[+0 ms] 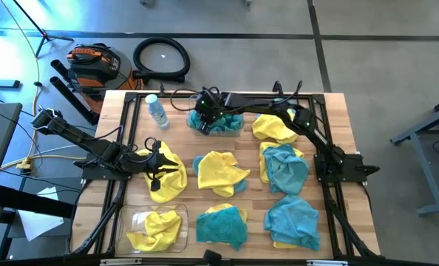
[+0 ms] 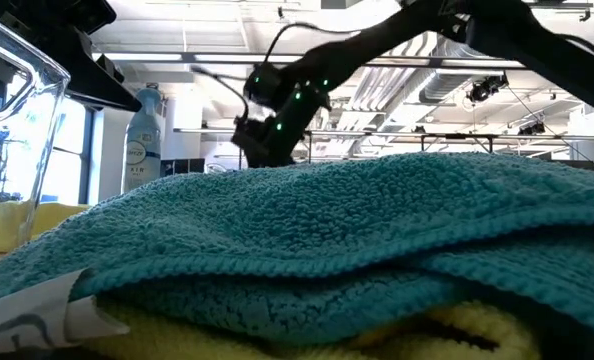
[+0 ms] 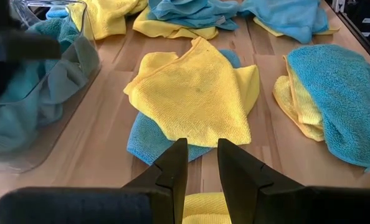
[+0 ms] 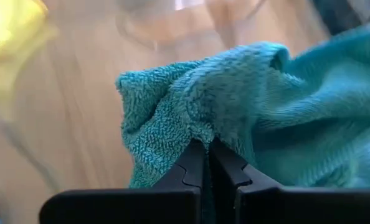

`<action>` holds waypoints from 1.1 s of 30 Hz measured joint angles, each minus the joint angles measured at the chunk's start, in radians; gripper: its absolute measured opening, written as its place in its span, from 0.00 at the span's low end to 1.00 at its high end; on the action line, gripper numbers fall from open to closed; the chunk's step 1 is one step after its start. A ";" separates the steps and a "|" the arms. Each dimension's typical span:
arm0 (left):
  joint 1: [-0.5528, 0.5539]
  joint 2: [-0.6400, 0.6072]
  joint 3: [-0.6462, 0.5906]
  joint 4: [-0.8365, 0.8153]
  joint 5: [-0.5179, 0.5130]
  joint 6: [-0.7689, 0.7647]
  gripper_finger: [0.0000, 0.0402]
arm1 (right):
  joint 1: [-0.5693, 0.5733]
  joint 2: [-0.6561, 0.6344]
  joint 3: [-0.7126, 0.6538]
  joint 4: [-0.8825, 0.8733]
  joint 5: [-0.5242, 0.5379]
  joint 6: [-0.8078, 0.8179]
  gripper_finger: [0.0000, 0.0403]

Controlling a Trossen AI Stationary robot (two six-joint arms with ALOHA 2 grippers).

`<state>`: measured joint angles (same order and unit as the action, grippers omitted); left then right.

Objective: Sort microfiber towel by color & place in baskets
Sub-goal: Put the blue microfiber towel into the top transparent bin, then put the yellow microfiber towel into the bottom transparent bin

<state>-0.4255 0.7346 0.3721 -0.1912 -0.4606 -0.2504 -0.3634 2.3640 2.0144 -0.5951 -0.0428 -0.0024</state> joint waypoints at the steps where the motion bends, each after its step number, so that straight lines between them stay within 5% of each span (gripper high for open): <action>1: 0.000 0.000 0.000 -0.001 0.000 0.000 0.18 | 0.000 0.013 0.000 0.001 -0.001 0.001 0.00; 17: 0.000 0.000 0.000 -0.007 0.001 0.000 0.18 | -0.001 0.030 0.048 -0.063 0.009 0.041 0.21; 33: 0.000 0.002 0.000 -0.023 0.001 0.000 0.18 | 0.042 -0.155 0.084 -0.270 0.021 0.147 0.22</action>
<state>-0.4255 0.7368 0.3717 -0.2138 -0.4592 -0.2504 -0.3214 2.2087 2.0987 -0.8652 -0.0215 0.1450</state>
